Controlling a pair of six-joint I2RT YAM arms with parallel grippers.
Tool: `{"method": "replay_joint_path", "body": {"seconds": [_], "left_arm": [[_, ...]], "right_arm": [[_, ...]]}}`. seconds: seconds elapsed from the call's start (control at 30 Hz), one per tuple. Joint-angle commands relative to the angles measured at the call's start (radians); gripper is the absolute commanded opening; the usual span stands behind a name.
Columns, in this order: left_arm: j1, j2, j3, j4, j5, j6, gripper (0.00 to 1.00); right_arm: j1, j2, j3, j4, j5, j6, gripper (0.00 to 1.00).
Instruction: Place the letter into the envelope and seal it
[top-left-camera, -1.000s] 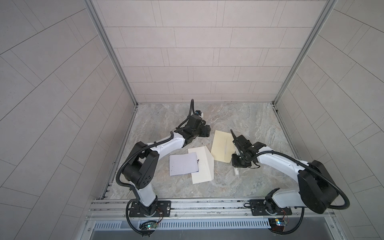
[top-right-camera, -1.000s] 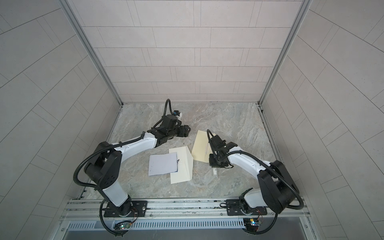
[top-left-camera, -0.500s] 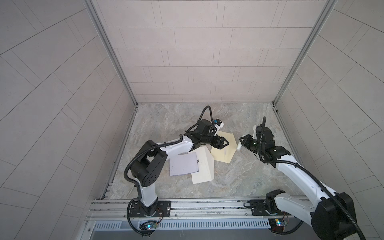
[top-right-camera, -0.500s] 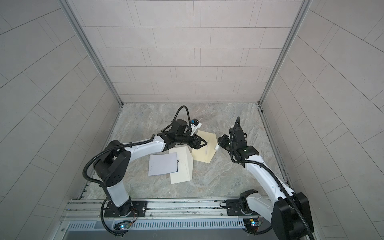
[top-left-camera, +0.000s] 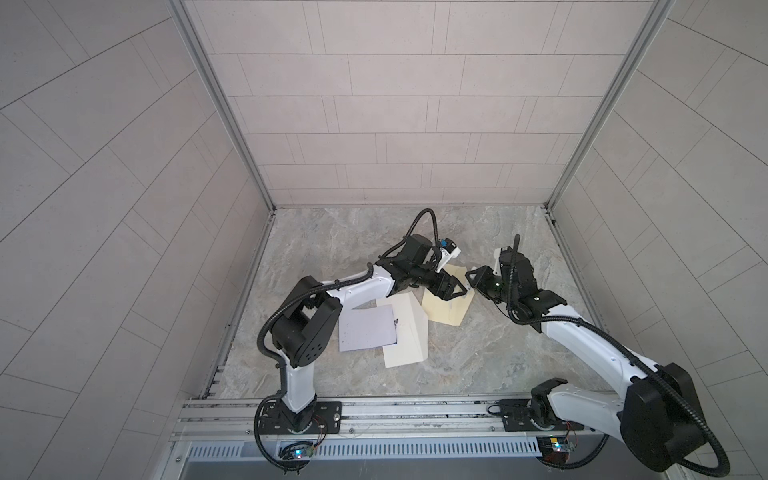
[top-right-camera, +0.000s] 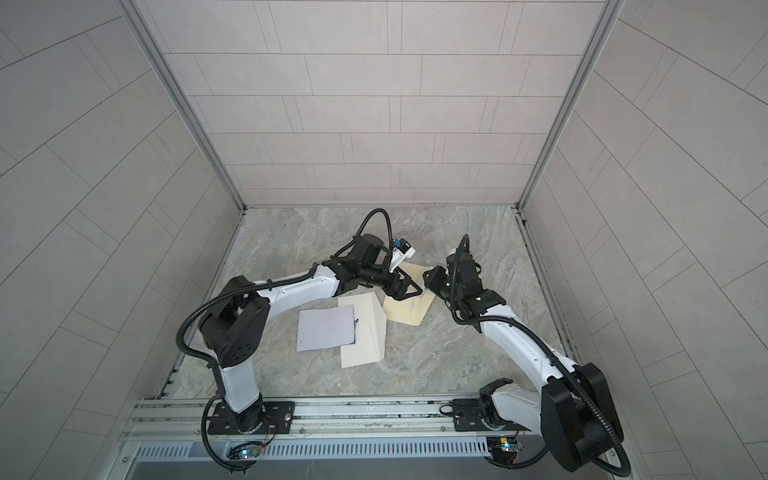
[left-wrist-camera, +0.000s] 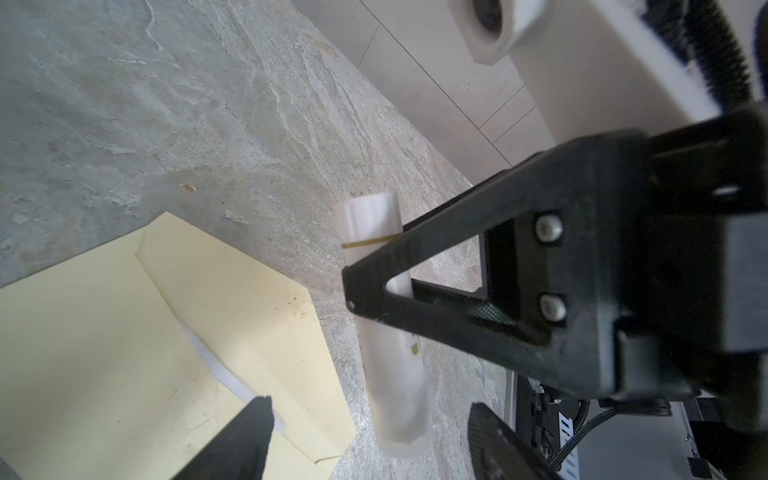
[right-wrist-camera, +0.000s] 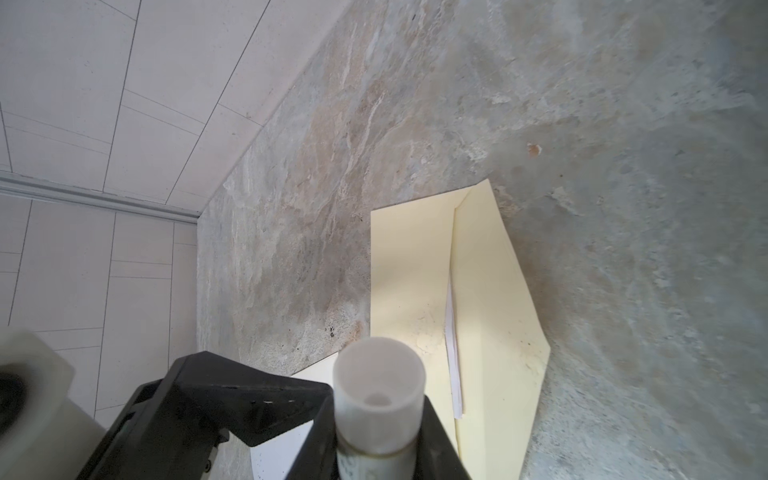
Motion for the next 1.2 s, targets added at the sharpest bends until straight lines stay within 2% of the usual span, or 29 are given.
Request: {"method": "replay_joint_path", "body": {"seconds": [0.0, 0.1, 0.33, 0.47, 0.5, 0.63, 0.73, 0.97, 1.17], "left_arm": [[-0.006, 0.021, 0.033, -0.040, 0.005, 0.033, 0.77], [-0.005, 0.027, 0.037, -0.048, -0.005, 0.037, 0.65], [-0.007, 0.021, 0.025, -0.039, -0.040, 0.041, 0.20], [-0.005, 0.011, 0.010, -0.028, -0.060, 0.042, 0.01], [-0.005, 0.007, 0.008, -0.027, -0.065, 0.044, 0.00], [-0.006, -0.017, -0.015, -0.031, -0.088, 0.073, 0.00], [-0.007, -0.038, -0.034, -0.050, -0.105, 0.110, 0.00], [-0.010, -0.068, -0.076, -0.057, -0.121, 0.139, 0.00], [-0.019, -0.071, -0.083, -0.047, -0.117, 0.136, 0.00]], "right_arm": [[0.015, 0.015, 0.035, 0.059, 0.014, 0.036, 0.09], [0.022, 0.031, 0.051, 0.069, 0.017, 0.044, 0.09], [0.032, 0.040, 0.070, 0.046, 0.024, 0.029, 0.09], [0.033, 0.041, 0.072, -0.017, 0.026, 0.001, 0.13], [0.030, 0.041, 0.076, -0.035, 0.024, -0.010, 0.15], [-0.015, 0.042, 0.076, -0.054, -0.053, -0.045, 0.44], [-0.068, 0.056, 0.092, -0.076, -0.138, -0.092, 0.56], [-0.116, 0.100, 0.160, -0.168, -0.290, -0.246, 0.58], [-0.115, 0.127, 0.174, -0.168, -0.319, -0.254, 0.55]]}}
